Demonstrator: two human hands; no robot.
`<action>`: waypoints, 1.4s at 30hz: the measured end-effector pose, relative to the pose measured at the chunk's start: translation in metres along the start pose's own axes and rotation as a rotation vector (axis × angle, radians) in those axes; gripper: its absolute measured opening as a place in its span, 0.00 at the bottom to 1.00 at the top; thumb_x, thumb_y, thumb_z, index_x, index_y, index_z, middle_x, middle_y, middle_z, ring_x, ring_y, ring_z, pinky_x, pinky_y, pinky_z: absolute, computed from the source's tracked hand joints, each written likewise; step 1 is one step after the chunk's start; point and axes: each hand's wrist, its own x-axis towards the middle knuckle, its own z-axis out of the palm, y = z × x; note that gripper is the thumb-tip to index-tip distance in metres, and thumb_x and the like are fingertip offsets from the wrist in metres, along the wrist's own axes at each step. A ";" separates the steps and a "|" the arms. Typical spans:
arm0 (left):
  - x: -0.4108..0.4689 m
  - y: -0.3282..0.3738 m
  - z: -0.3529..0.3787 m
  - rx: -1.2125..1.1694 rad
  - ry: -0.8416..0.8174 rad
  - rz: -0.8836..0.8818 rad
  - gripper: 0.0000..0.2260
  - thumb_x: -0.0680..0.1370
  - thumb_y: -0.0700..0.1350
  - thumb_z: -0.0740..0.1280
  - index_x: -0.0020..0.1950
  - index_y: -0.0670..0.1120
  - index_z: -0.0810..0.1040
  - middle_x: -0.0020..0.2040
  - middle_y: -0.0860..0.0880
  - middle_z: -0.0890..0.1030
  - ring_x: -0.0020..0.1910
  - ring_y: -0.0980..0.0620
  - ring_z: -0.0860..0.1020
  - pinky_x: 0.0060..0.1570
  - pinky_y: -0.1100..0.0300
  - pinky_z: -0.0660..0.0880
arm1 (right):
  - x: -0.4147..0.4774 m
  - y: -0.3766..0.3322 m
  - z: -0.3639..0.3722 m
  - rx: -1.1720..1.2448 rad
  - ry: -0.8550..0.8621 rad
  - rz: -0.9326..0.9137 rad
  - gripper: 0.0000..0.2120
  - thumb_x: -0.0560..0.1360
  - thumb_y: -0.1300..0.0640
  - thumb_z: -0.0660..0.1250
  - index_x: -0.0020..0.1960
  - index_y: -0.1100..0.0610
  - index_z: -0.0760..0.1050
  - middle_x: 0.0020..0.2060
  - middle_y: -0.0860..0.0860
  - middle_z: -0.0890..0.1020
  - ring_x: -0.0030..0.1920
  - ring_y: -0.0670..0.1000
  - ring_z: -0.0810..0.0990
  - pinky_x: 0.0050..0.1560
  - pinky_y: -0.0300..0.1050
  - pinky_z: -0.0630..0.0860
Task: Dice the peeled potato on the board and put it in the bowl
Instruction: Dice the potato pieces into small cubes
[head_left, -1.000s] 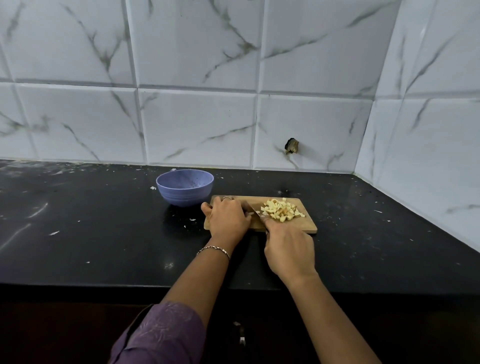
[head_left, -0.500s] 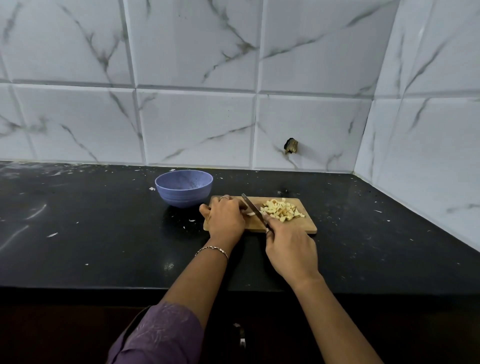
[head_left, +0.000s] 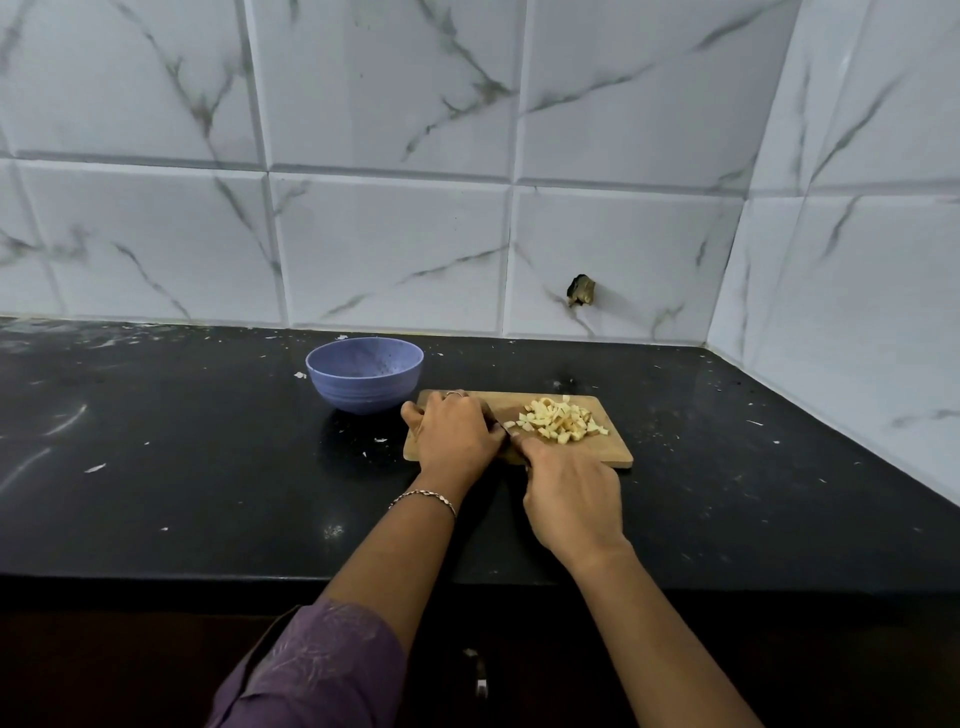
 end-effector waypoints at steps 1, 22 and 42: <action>0.000 0.000 0.000 0.003 -0.005 0.011 0.10 0.77 0.54 0.65 0.51 0.53 0.84 0.54 0.53 0.81 0.62 0.49 0.71 0.58 0.48 0.60 | 0.000 0.000 0.000 -0.001 0.002 0.015 0.19 0.80 0.60 0.61 0.69 0.47 0.72 0.44 0.47 0.82 0.44 0.49 0.80 0.38 0.42 0.71; -0.013 -0.016 -0.022 -0.047 0.086 -0.230 0.10 0.76 0.52 0.65 0.55 0.55 0.82 0.59 0.50 0.75 0.62 0.48 0.71 0.61 0.45 0.60 | -0.005 -0.002 -0.003 0.095 0.018 0.123 0.19 0.82 0.52 0.59 0.71 0.42 0.70 0.42 0.45 0.83 0.44 0.49 0.81 0.39 0.44 0.73; -0.013 -0.014 -0.012 0.102 -0.005 -0.046 0.14 0.78 0.58 0.64 0.53 0.52 0.83 0.60 0.49 0.74 0.62 0.47 0.68 0.58 0.46 0.59 | -0.008 0.001 -0.005 0.137 0.040 0.147 0.20 0.82 0.50 0.60 0.73 0.41 0.69 0.42 0.44 0.81 0.42 0.46 0.78 0.37 0.41 0.68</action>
